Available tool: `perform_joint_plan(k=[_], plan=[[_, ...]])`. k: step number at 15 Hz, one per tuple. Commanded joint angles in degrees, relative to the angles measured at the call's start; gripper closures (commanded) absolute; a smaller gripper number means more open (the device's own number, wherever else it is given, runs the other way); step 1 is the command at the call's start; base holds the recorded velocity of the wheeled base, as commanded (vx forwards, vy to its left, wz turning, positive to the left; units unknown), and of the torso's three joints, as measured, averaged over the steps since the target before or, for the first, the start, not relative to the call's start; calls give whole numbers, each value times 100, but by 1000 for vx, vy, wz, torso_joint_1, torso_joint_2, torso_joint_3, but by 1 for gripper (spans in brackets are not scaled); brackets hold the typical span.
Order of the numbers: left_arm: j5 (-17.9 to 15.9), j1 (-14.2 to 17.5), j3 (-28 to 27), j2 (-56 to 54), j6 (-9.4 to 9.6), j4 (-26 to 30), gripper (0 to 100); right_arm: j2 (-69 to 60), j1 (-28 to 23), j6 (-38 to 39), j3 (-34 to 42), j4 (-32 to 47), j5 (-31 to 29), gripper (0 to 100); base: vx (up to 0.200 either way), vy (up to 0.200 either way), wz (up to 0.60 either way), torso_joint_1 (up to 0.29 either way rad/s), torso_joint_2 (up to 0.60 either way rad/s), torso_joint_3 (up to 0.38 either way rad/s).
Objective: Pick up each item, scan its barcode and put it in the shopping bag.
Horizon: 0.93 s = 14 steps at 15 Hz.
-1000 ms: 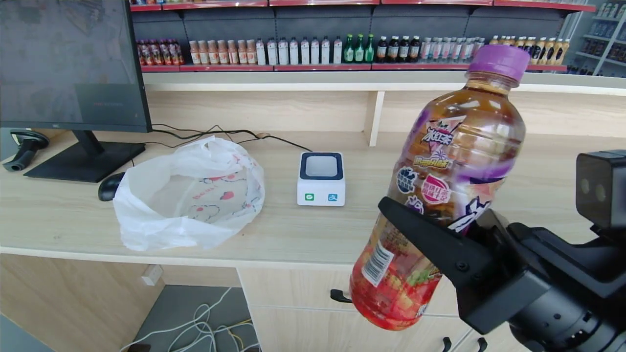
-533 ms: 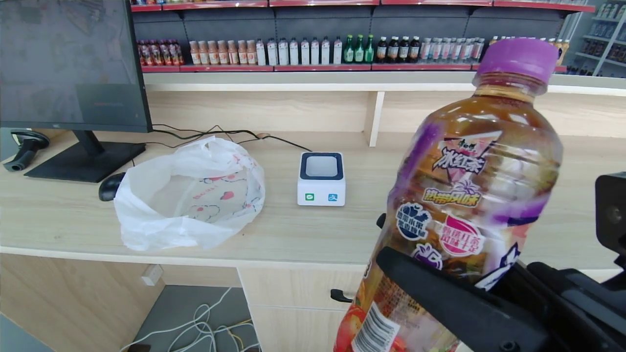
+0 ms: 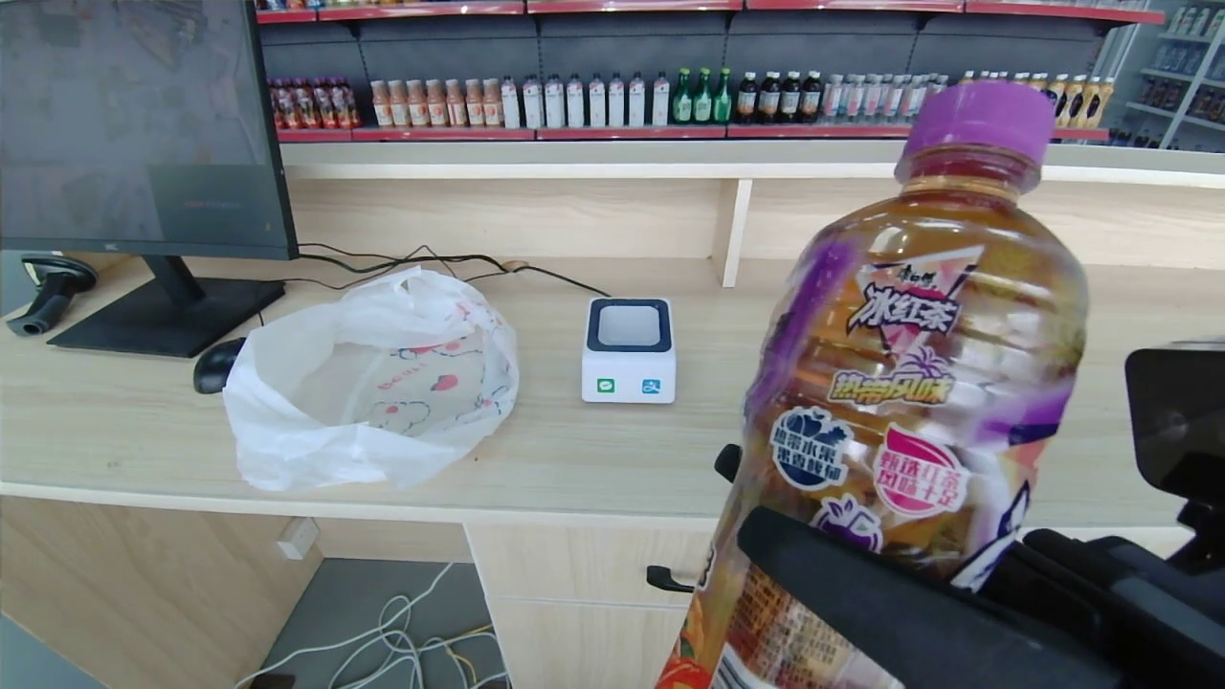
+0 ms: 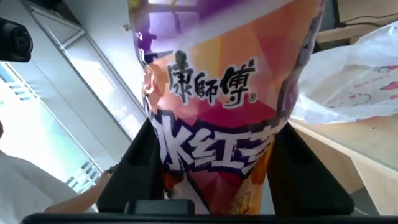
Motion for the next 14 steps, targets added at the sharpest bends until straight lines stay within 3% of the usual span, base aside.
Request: perform_joint_plan(k=[1,8,10,14], plan=[[7,1,0,-2,0,7,0,86,92,89,-64,-6,19,100,0,0,0,0,0,0],[7,1,0,-2,0,7,0,139,110,1416,-64,-6,19,100,0,0,0,0,0,0],[7,1,0,-2,0,7,0,-98,119,2251,68,-6,19,100,0,0,0,0,0,0],[-1,1,0,-2,0,7,0,-89,110,2849,200,-6,19,100,0,0,0,0,0,0]])
